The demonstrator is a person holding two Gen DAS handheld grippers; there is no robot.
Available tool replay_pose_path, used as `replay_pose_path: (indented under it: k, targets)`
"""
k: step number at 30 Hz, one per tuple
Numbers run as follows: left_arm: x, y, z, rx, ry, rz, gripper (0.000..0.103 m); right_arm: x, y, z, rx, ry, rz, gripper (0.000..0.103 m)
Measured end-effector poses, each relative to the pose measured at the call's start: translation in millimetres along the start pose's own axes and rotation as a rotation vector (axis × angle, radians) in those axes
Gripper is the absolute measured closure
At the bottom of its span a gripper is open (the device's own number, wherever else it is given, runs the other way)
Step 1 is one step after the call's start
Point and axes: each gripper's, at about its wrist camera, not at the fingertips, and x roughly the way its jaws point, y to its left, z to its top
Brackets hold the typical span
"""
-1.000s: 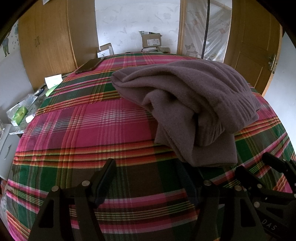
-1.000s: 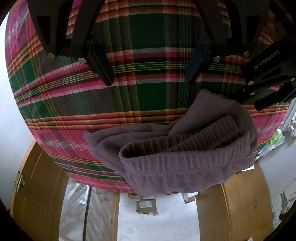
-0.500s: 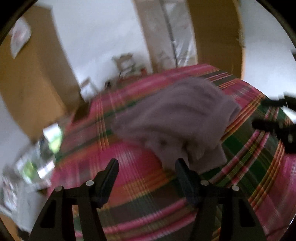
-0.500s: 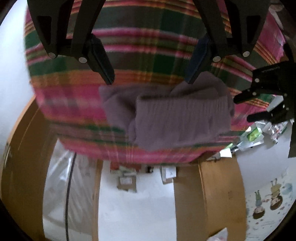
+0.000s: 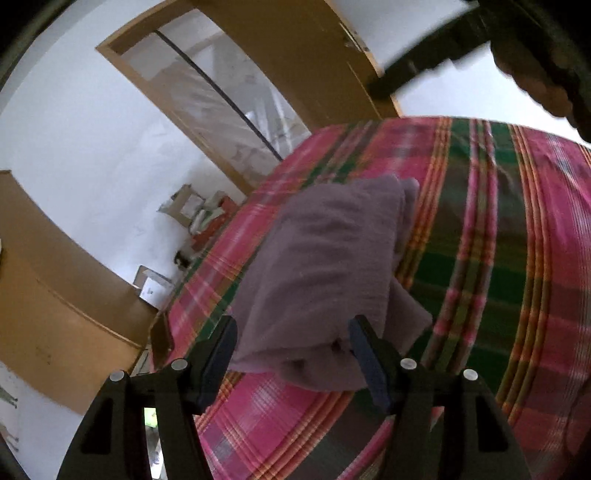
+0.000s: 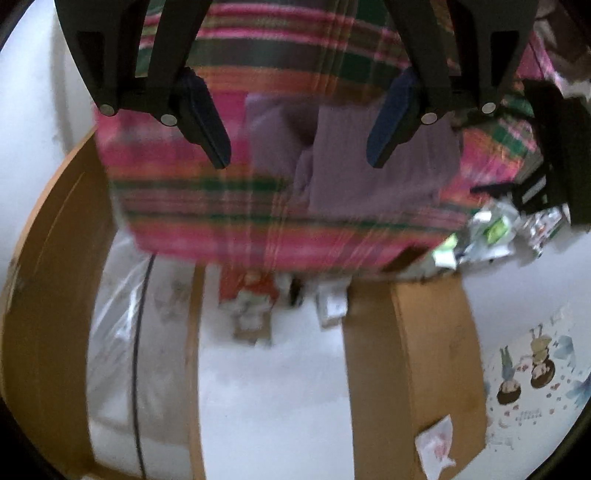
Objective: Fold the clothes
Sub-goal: 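Grasp the garment's ribbed waistband with the left gripper while the right gripper grasps nearby fabric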
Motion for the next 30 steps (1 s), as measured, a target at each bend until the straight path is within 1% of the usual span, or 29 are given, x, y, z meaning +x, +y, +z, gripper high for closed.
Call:
replay_pose_path:
  k: [2, 8, 10, 12, 15, 16, 18, 19, 22, 24, 25, 26, 28, 29, 30]
  targets:
    - [5, -3, -3, 0.023, -0.005, 0.001, 0.038, 15, -1, -13, 0.006, 0.035, 0.024, 0.026]
    - [7, -27, -6, 0.186, -0.071, 0.037, 0.038, 49, 0, -37, -0.002, 0.092, 0.063, 0.026]
    - [10, -31, -7, 0.202, -0.079, 0.033, 0.038, 59, 1, -42, -0.022, 0.103, 0.065, 0.026]
    - [13, -30, -5, 0.169, -0.092, 0.026, 0.038, 62, 2, -45, -0.043, 0.102, 0.064, 0.025]
    - [13, -24, 4, 0.116, -0.141, 0.030, 0.038, 72, 10, -46, -0.105, 0.107, 0.050, 0.026]
    - [13, -21, 7, 0.098, -0.157, 0.031, 0.039, 75, 13, -47, -0.129, 0.105, 0.037, 0.026]
    - [13, -17, 13, 0.063, -0.189, 0.033, 0.046, 79, 19, -47, -0.163, 0.101, 0.024, 0.026]
    - [12, -13, 16, 0.039, -0.208, 0.030, 0.049, 80, 20, -47, -0.166, 0.089, 0.025, 0.026]
    - [11, 7, 22, -0.083, -0.244, 0.009, 0.053, 79, 17, -45, -0.131, 0.059, 0.037, 0.026]
    - [17, 21, 23, -0.154, -0.228, -0.003, 0.054, 79, 14, -44, -0.107, 0.042, 0.041, 0.026]
    - [21, 27, 22, -0.178, -0.214, -0.006, 0.061, 80, 11, -43, -0.098, 0.041, 0.033, 0.031]
    - [26, 33, 20, -0.201, -0.196, -0.023, 0.064, 81, 9, -42, -0.088, 0.040, 0.027, 0.035]
    - [29, 39, 13, -0.244, -0.177, -0.078, 0.064, 84, 3, -39, -0.048, 0.045, 0.042, 0.053]
    - [30, 42, 9, -0.269, -0.173, -0.106, 0.064, 84, 0, -39, -0.028, 0.039, 0.054, 0.056]
    - [31, 45, 6, -0.284, -0.170, -0.121, 0.064, 85, -2, -38, -0.009, 0.033, 0.067, 0.063]
